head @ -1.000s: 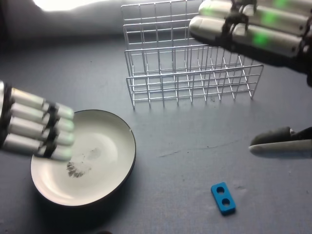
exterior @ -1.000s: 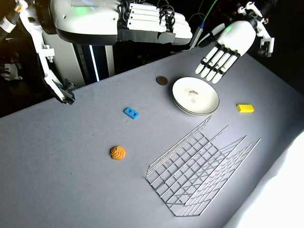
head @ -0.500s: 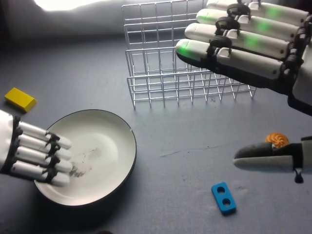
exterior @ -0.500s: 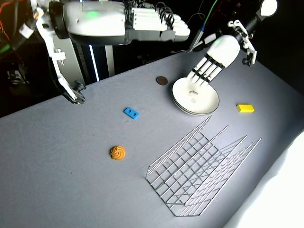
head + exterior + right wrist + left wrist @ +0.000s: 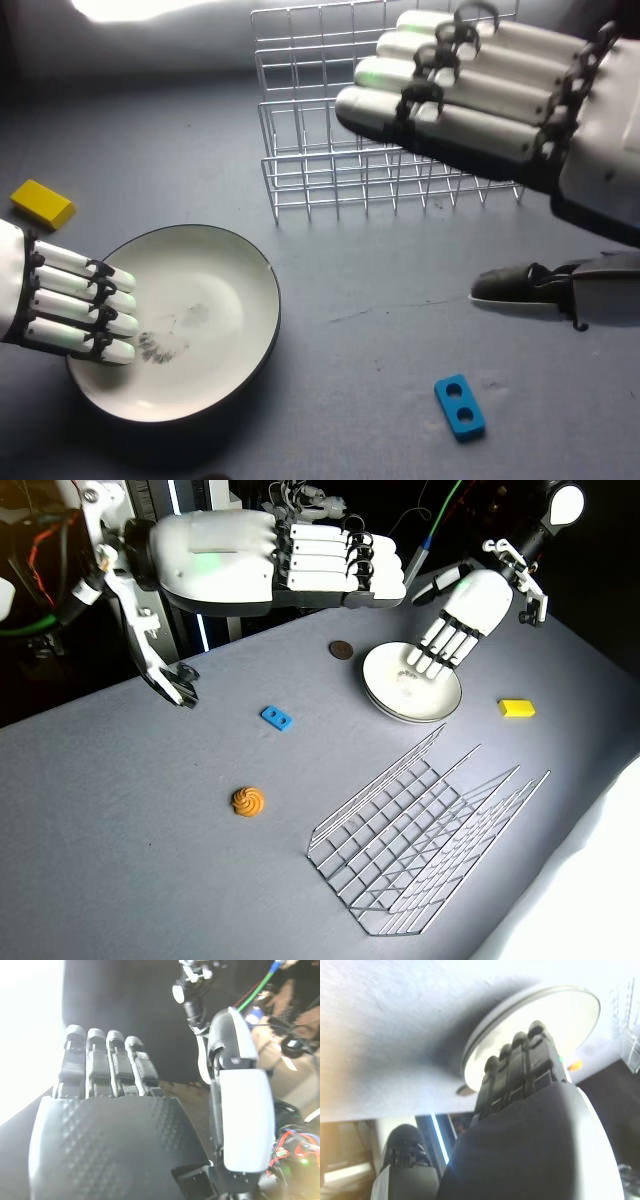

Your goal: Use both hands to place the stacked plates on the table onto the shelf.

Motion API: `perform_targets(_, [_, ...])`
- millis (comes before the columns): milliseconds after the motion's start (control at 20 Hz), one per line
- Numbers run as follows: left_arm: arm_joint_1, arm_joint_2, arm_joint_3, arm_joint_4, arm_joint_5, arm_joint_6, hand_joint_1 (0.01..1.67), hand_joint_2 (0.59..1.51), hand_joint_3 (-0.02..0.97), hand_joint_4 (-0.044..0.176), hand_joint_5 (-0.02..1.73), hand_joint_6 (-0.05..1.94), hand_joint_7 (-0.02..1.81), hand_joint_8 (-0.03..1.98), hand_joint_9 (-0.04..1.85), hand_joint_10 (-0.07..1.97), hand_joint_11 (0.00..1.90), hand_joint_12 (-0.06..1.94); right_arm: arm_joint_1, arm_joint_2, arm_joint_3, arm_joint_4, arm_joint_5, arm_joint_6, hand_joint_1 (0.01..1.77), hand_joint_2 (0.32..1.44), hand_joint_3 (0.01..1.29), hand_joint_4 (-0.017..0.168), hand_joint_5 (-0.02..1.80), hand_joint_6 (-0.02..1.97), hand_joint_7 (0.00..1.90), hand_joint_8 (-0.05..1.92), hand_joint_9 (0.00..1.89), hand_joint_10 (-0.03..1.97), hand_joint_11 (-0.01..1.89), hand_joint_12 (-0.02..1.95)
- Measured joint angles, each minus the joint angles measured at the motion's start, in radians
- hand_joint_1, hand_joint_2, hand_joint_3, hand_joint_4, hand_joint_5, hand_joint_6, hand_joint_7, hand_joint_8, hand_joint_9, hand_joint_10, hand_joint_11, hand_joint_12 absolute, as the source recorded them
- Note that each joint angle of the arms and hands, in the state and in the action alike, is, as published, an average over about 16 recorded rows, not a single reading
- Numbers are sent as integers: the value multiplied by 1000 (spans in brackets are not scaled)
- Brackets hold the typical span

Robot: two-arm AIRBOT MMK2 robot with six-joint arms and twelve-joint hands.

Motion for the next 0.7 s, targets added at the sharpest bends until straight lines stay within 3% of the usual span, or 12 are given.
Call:
perform_targets(350, [17,-20,36,-5,7,0,24,1078,23,5,18,6,17,-7,20,5,16,-15,-9,-54,43,-15,-64,-32,1111,1082,26,1,20,18,19,12,21,8,21,-7])
perform_targets(700, [34,-30,55,-15,4,0,24,1078,23,0,11,-1,12,-8,19,4,16,-18,25,-106,63,-23,-152,-85,1176,1114,26,-1,21,18,19,13,21,7,21,-7])
